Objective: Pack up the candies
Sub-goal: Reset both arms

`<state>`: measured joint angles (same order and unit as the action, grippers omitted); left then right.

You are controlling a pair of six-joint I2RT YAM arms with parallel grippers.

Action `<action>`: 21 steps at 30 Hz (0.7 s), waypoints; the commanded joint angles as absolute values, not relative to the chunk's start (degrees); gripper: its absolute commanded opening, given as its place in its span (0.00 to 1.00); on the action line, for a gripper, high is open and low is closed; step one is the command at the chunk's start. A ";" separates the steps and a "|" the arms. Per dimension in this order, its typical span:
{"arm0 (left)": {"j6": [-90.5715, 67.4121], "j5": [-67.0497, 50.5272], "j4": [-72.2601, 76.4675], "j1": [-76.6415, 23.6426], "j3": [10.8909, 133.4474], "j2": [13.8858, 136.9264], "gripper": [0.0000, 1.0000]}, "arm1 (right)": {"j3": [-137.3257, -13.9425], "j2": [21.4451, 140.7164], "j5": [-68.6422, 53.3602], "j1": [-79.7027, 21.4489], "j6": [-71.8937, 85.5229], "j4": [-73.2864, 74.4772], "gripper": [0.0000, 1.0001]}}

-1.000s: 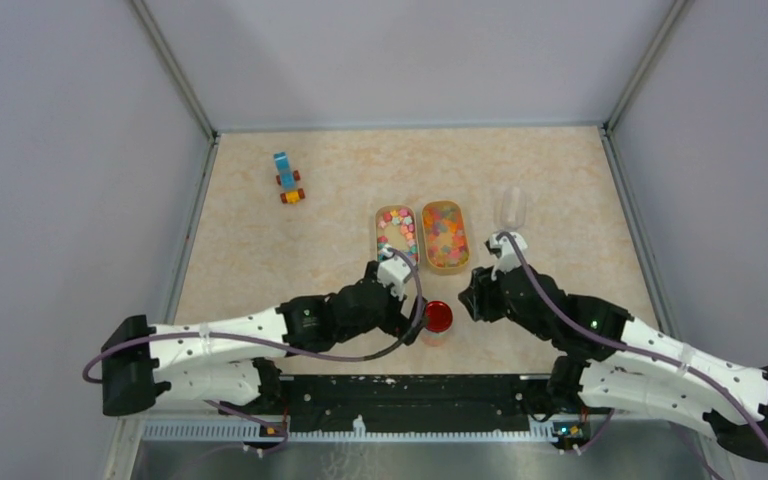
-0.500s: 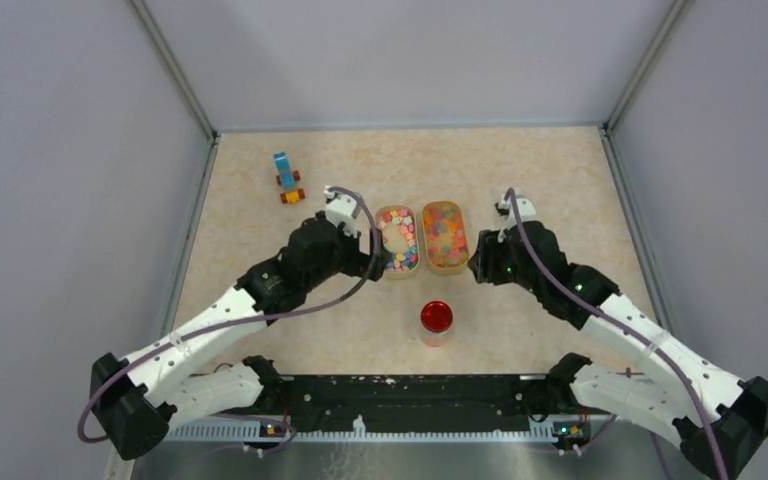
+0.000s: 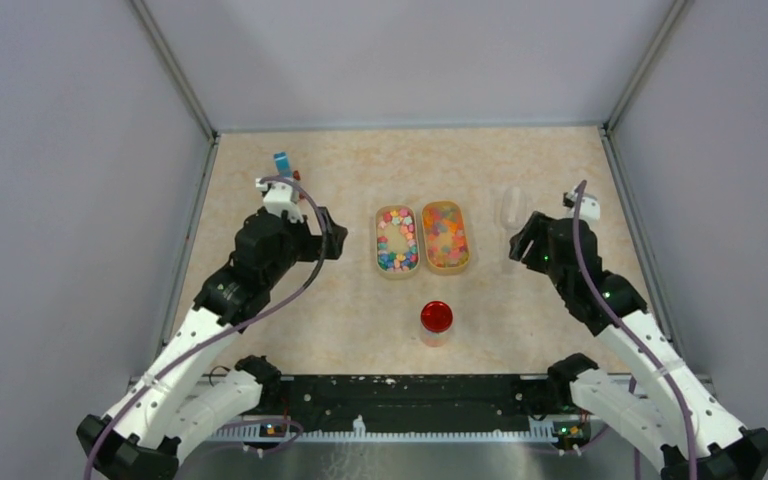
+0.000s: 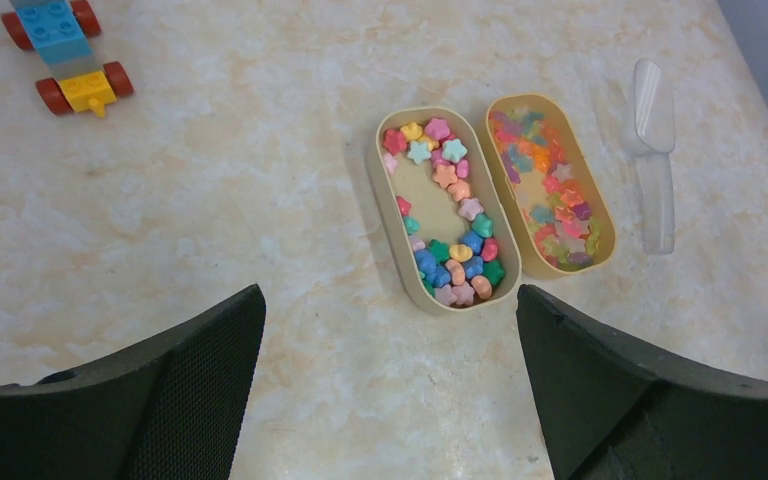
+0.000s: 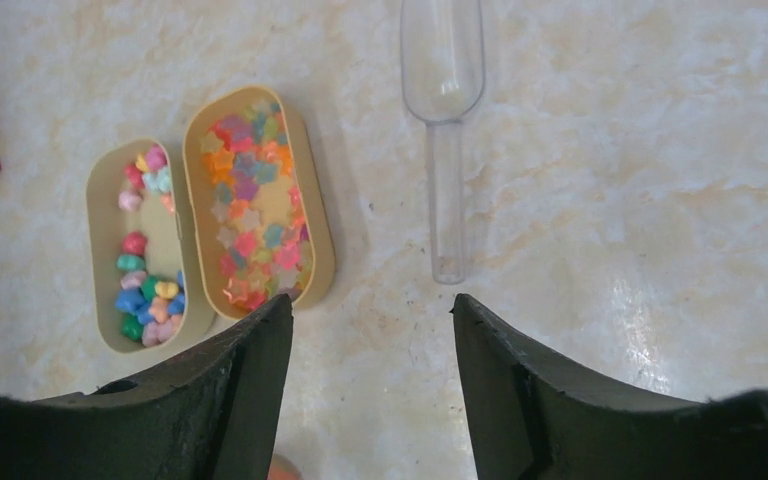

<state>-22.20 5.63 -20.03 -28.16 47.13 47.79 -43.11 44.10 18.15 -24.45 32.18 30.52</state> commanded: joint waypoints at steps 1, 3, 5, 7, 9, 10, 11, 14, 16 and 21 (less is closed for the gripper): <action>-18.61 7.68 -20.39 -27.95 49.34 43.56 0.99 | -42.81 39.65 25.87 -24.08 37.87 30.26 0.61; -16.09 8.24 -20.25 -27.95 48.93 41.61 0.99 | -43.29 38.13 23.21 -24.03 38.39 29.56 0.62; -13.60 8.12 -18.51 -27.93 46.93 38.22 0.99 | -43.79 36.19 19.72 -24.08 37.36 28.30 0.63; -11.70 6.82 -16.50 -27.93 44.77 35.28 0.99 | -43.79 33.44 13.29 -24.08 30.53 25.61 0.64; -10.15 4.55 -15.10 -28.00 43.08 32.92 0.99 | -43.34 30.41 8.64 -24.08 26.41 23.48 0.64; -9.48 3.50 -14.77 -28.02 42.46 31.94 0.99 | -42.90 28.57 7.11 -24.08 25.74 22.48 0.64; -9.15 2.56 -14.44 -28.01 42.04 31.36 0.99 | -42.73 27.24 6.07 -24.06 24.71 21.89 0.64; -9.67 0.87 -14.10 -28.04 40.81 30.35 0.99 | -42.24 24.00 5.27 -24.07 23.58 21.58 0.64; -9.92 0.35 -14.50 -28.03 40.81 30.28 0.99 | -42.04 22.42 5.10 -24.06 22.52 22.11 0.64; -9.84 -2.59 -14.63 -28.01 40.65 29.58 0.99 | -40.42 19.16 2.51 -24.08 21.34 21.25 0.64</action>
